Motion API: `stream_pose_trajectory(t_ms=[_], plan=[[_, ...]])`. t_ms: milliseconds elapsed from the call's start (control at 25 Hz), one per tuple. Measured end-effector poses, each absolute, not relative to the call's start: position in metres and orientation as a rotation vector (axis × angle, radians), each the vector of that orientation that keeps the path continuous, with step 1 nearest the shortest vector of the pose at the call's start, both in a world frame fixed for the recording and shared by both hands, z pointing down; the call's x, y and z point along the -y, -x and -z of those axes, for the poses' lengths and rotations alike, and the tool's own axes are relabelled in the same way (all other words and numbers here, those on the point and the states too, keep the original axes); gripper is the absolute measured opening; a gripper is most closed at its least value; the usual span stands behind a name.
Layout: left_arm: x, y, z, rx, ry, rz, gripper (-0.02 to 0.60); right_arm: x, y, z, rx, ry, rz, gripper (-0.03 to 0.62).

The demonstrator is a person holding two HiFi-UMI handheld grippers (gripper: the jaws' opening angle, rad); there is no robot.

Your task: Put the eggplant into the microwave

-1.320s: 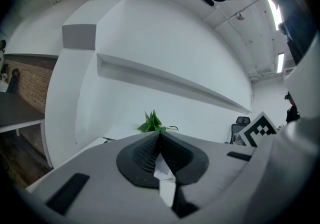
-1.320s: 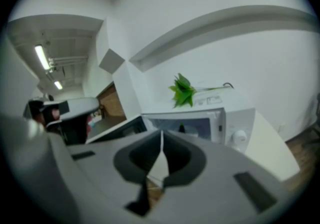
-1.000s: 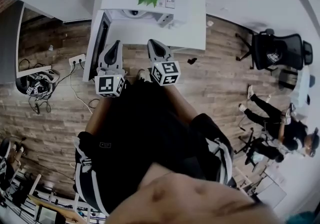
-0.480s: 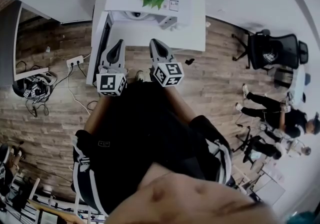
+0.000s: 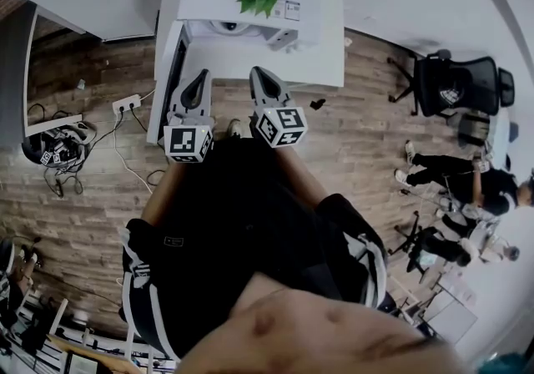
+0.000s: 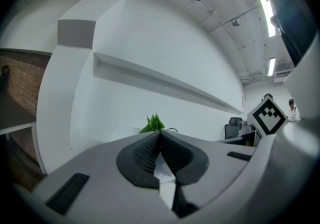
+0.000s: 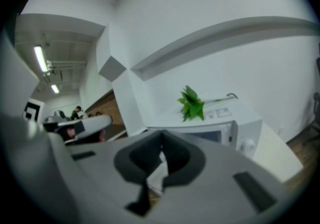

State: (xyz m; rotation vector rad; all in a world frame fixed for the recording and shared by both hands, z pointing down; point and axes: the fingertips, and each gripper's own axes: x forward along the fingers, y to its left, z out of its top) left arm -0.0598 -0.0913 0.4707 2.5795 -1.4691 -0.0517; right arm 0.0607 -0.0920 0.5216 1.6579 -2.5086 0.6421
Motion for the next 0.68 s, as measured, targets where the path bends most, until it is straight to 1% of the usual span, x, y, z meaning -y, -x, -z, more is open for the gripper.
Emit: stream_pose_trajectory(t_ms=[680], plan=[[0.0905, 0.0592, -0.4757, 1.459, -2.571, 0.036, 0.032, 0.0951, -0.0552, -0.5242, 2.511, -1.652, -0.638, 0.032]])
